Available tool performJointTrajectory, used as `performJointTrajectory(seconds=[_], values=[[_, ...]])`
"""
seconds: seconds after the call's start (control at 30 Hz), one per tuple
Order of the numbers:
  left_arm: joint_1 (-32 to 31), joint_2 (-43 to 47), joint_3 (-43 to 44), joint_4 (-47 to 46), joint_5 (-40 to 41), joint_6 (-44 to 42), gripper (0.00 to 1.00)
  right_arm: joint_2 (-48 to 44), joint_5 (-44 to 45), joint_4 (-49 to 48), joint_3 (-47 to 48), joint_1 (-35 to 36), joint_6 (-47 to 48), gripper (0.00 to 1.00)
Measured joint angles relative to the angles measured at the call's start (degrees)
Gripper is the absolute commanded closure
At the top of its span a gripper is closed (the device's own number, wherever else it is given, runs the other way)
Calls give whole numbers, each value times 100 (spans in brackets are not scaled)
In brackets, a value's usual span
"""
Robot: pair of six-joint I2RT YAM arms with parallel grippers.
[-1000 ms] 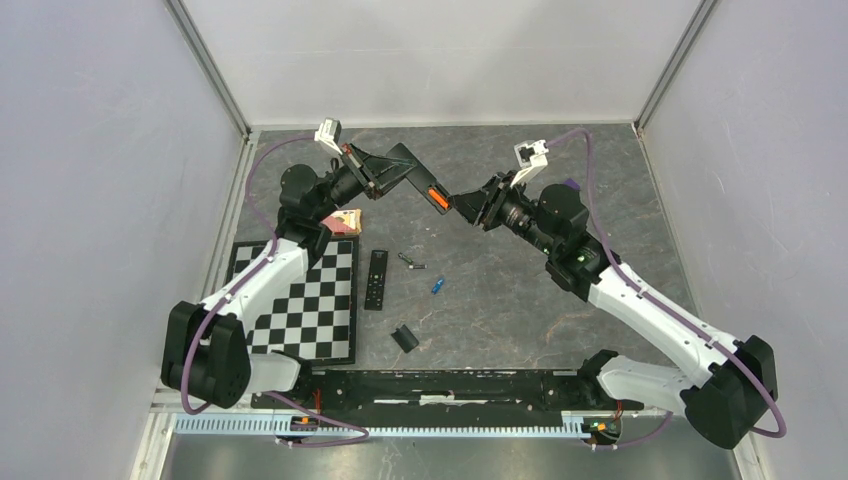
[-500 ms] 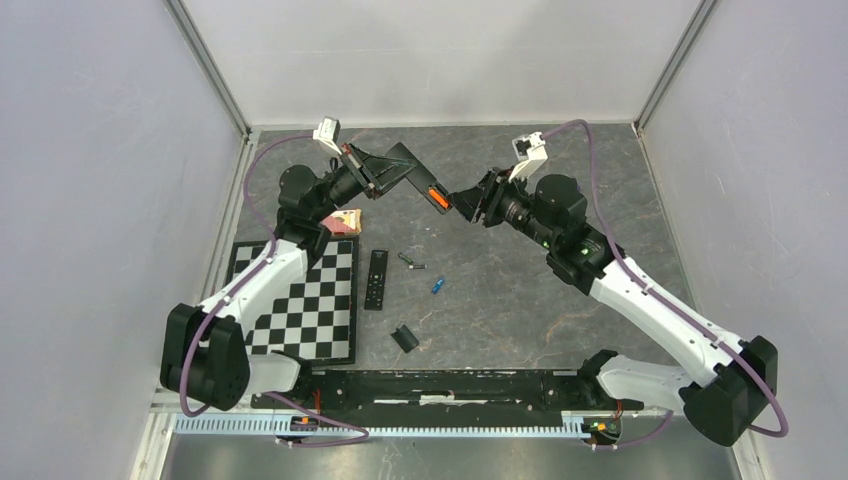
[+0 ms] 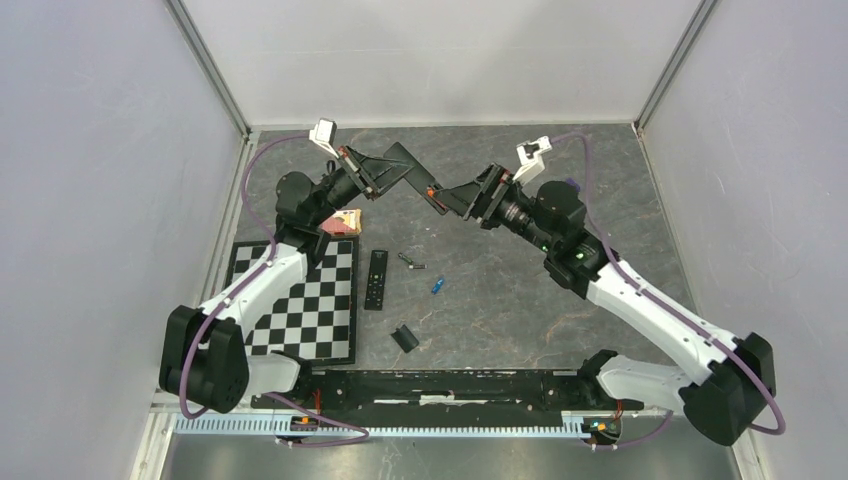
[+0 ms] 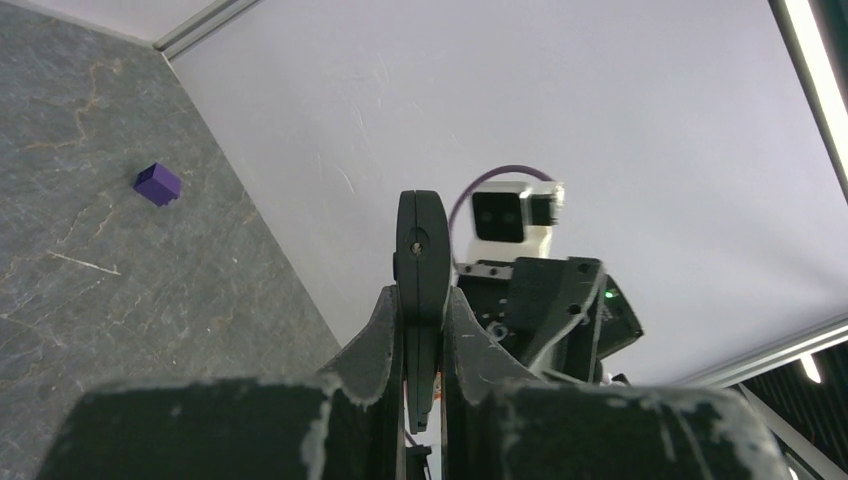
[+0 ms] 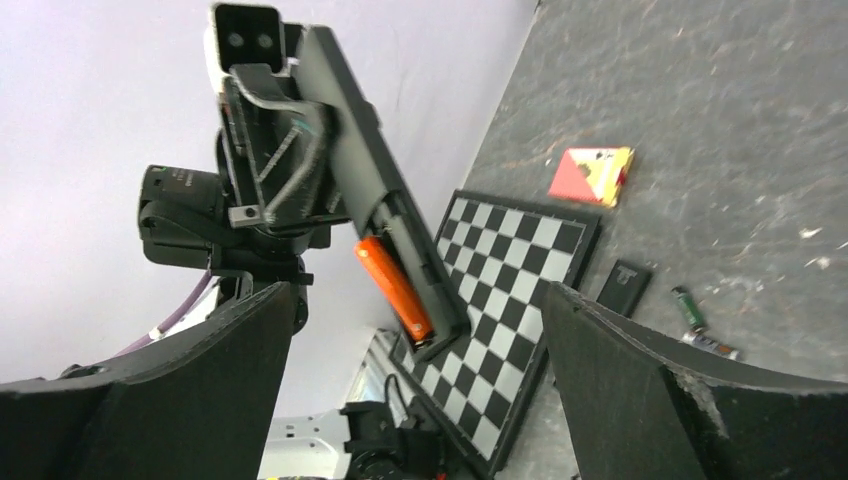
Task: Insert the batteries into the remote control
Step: Load the battery into the remote control.
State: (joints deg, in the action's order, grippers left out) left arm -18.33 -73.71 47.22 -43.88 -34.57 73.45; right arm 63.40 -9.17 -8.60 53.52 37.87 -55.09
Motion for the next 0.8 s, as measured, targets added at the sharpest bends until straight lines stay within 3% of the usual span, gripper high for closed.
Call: performJointTrajectory(seconds=[0.33, 0.8], values=[[0, 0, -7, -256, -42, 0, 98, 555, -339, -933, -142, 2, -892, 9], [0, 0, -7, -306, -57, 0, 98, 859, -516, -1379, -140, 2, -1132, 35]])
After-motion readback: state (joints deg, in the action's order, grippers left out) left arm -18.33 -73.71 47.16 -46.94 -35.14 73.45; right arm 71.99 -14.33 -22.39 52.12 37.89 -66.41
